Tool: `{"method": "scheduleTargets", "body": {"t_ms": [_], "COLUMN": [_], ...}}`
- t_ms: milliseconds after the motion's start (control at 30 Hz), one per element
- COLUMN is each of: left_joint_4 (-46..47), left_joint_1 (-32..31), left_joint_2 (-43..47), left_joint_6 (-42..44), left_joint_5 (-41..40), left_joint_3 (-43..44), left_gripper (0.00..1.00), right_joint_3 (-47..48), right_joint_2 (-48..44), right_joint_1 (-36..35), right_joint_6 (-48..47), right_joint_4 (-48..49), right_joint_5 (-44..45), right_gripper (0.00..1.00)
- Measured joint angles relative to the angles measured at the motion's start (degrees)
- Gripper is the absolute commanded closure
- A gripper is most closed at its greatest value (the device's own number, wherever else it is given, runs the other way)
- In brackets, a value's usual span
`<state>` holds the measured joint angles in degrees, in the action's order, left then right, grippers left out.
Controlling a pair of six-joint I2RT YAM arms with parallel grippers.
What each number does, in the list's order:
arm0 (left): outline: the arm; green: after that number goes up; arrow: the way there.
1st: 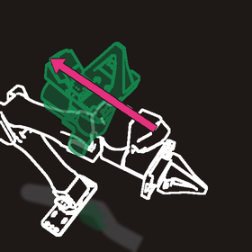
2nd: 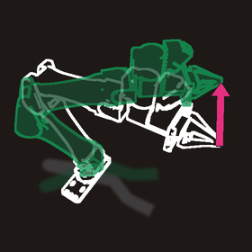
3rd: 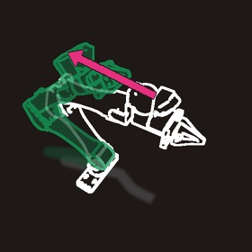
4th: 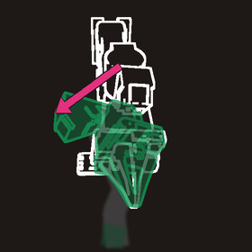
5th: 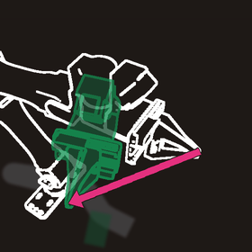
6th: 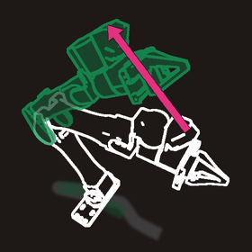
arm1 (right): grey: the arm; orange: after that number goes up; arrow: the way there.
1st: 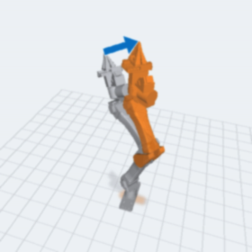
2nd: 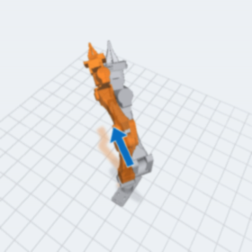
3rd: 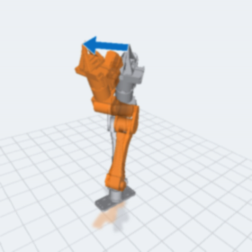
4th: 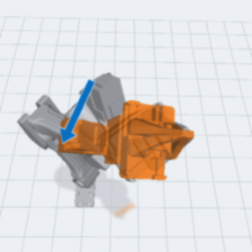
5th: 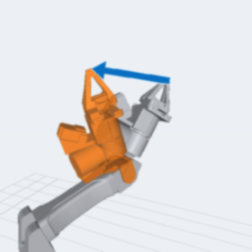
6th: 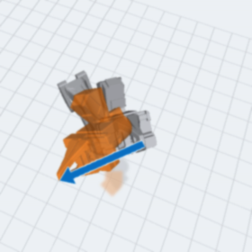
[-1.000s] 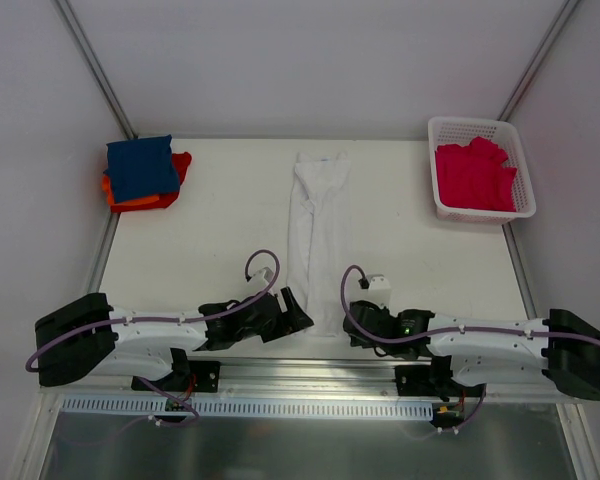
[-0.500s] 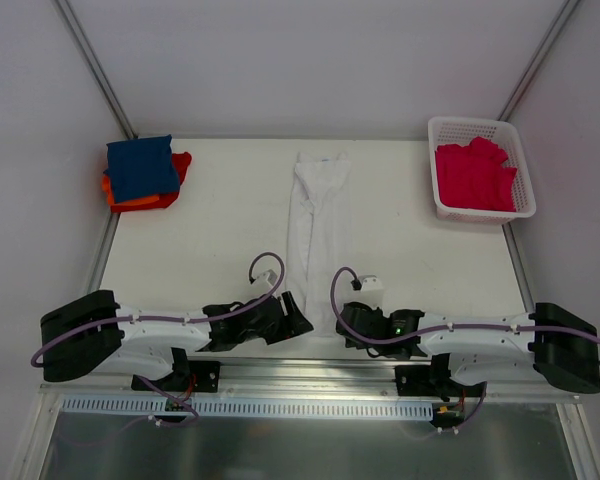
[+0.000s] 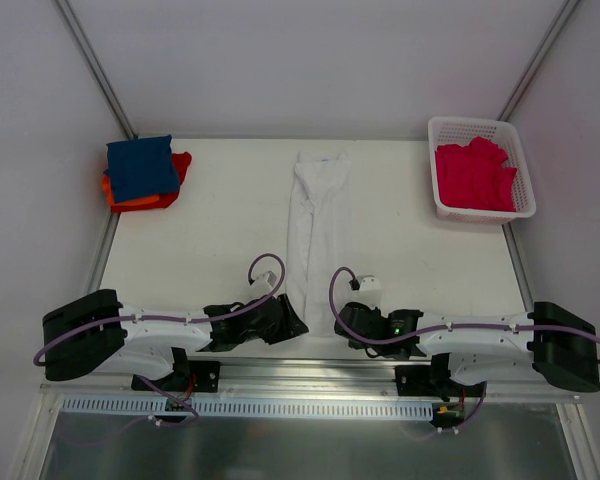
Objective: Fold and stack the t-shirts
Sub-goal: Fold the tshirt
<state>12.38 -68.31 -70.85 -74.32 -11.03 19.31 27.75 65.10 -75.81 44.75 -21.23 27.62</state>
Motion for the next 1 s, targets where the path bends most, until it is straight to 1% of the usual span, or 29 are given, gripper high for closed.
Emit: {"method": "scheduleTargets", "body": {"t_ms": [167,200,233,267,433,500,567,600,633,700,733,1000], "left_joint_4": [0.31,0.39,0.44,0.46,0.66,0.66,0.66,0.66,0.61,0.48,0.37,0.87], "left_joint_1": [0.00,-0.02,0.00,-0.02,-0.02,-0.02,-0.02,-0.02,-0.02,-0.02,-0.02,-0.02], "left_joint_2": [-0.66,-0.85,-1.07,-1.31,-2.27,-2.45,-2.47,-2.47,-2.47,-2.51,-2.54,-3.43], "left_joint_6": [0.00,0.00,0.00,0.02,0.02,0.04,0.04,0.04,0.04,0.04,0.04,-0.07], "left_joint_5": [0.02,0.00,0.02,0.02,0.04,0.04,0.04,0.04,0.04,0.04,0.04,0.09], "left_joint_3": [0.11,0.20,0.35,0.55,1.29,1.44,1.44,1.44,1.44,1.44,1.42,1.49], "left_gripper": [0.57,0.57,0.56,0.55,0.55,0.55,0.57,0.58,0.59,0.63,0.63,0.62], "right_joint_3": [0.00,0.00,0.00,0.02,0.70,0.87,0.90,0.90,0.90,0.90,0.90,0.87], "right_joint_2": [0.02,0.02,0.02,0.07,0.26,0.26,0.26,0.26,0.26,0.35,0.46,1.01], "right_joint_1": [0.00,0.00,0.00,0.00,-0.35,-0.50,-0.63,-0.66,-0.70,-0.87,-1.03,-1.73], "right_joint_6": [0.02,0.02,0.02,0.11,0.13,0.17,0.31,0.44,0.61,0.92,1.09,1.64], "right_joint_4": [0.00,0.00,-0.02,0.00,-0.17,-0.24,-0.28,-0.26,-0.24,-0.22,-0.20,-0.02], "right_joint_5": [0.00,0.00,0.00,-0.02,0.02,0.02,0.02,0.02,0.02,0.00,0.00,0.02], "right_gripper": [0.84,0.82,0.76,0.73,0.67,0.67,0.69,0.71,0.76,0.78,0.79,0.79]}}
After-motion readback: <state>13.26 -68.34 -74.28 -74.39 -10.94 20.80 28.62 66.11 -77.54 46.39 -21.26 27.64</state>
